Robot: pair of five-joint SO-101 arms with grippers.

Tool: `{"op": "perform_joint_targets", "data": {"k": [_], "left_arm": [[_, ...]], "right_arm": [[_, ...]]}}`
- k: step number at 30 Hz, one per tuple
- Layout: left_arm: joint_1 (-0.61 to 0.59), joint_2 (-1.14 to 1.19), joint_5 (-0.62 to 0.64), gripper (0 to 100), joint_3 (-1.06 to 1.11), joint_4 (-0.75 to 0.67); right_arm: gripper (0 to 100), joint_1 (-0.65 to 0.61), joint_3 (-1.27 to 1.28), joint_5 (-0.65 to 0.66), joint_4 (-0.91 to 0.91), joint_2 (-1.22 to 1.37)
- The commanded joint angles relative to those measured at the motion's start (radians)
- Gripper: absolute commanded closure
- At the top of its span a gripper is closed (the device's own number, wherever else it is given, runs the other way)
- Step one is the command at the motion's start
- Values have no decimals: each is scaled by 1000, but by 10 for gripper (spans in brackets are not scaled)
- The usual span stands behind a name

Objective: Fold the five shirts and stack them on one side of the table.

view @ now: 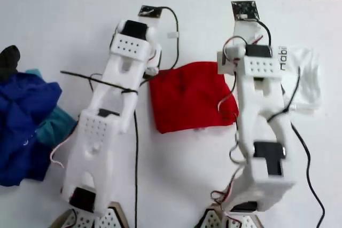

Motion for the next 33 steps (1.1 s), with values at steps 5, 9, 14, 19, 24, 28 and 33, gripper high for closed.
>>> {"op": "perform_joint_targets", "data": {"k": [5,9,14,19,24,28,33], "left_arm": [[86,-489,2,972,541,-209],[172,-698,-3,973,947,-499],[229,-839,-3,973,1316,-778],[255,-852,-2,973,1463,-888],[267,-848,-6,972,1563,-994],[261,-833,-83,972,1623,-1080],[262,-832,-75,972,1606,-1074]], "right_arm": [[975,13,-344,-17,171,229],[975,12,-457,-17,240,297],[975,10,-543,-17,297,344],[975,10,-554,-18,303,369],[975,10,-557,-18,300,430],[975,18,-559,-18,295,510],[975,31,-559,-17,246,532]]}}
